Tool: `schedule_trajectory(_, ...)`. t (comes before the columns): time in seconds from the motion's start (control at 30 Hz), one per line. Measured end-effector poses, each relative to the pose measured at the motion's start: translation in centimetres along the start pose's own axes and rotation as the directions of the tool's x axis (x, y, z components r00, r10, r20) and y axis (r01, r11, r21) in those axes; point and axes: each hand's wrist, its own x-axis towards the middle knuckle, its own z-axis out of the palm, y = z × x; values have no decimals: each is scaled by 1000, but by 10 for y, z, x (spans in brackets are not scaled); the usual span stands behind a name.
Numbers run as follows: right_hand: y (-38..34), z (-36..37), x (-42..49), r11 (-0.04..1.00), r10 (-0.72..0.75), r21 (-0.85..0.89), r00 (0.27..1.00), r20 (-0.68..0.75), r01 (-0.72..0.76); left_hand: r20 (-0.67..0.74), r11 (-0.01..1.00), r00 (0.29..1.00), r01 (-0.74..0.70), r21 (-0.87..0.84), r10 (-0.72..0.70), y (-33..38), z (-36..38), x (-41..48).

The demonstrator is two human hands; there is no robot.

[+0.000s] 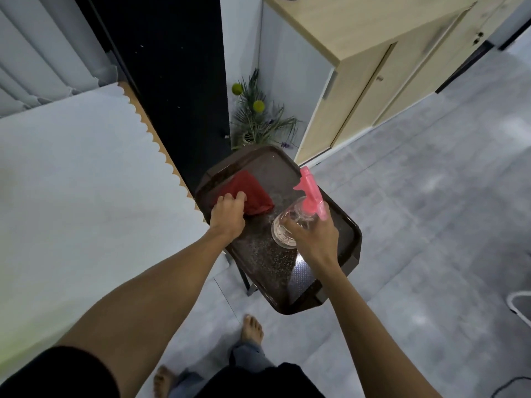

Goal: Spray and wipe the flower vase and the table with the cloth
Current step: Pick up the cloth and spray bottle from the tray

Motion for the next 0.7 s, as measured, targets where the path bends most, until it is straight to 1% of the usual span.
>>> schedule_trajectory(0.07, -5, 1, -5, 999, -36, -17, 999, 9, 36, 20, 983, 997, 78, -167, -76, 2, -10, -3)
schedule_trajectory(0.13, -15, 2, -12, 996, -79, -38, 997, 28, 80, 7, 949, 993, 113, -295, -116, 1, -27, -9)
schedule_trajectory(0.23, -38, 5, -26, 990, -137, -29, 987, 88, 140, -66, 881, 983, 125, -457, -173, -14, -64, -31)
schedule_trajectory(0.33, -73, 19, -44, 976, -217, 25, 957, 192, 216, -170, 836, 957, 112, -537, -237, -47, -107, -72)
schedule_trajectory(0.43, -114, 49, -65, 946, -323, 93, 899, 297, 310, -249, 785, 909, 123, -607, -334, -92, -148, -121)
schedule_trajectory(0.53, -153, 90, -87, 919, -393, 173, 814, 427, 353, -298, 748, 847, 161, -644, -440, -142, -181, -170)
schedule_trajectory(0.6, -175, 122, -106, 906, -423, 206, 749, 510, 371, -340, 739, 793, 194, -645, -505, -177, -195, -199)
schedule_trajectory(0.7, -203, 173, -137, 886, -457, 247, 658, 598, 392, -385, 716, 697, 263, -647, -604, -234, -209, -236)
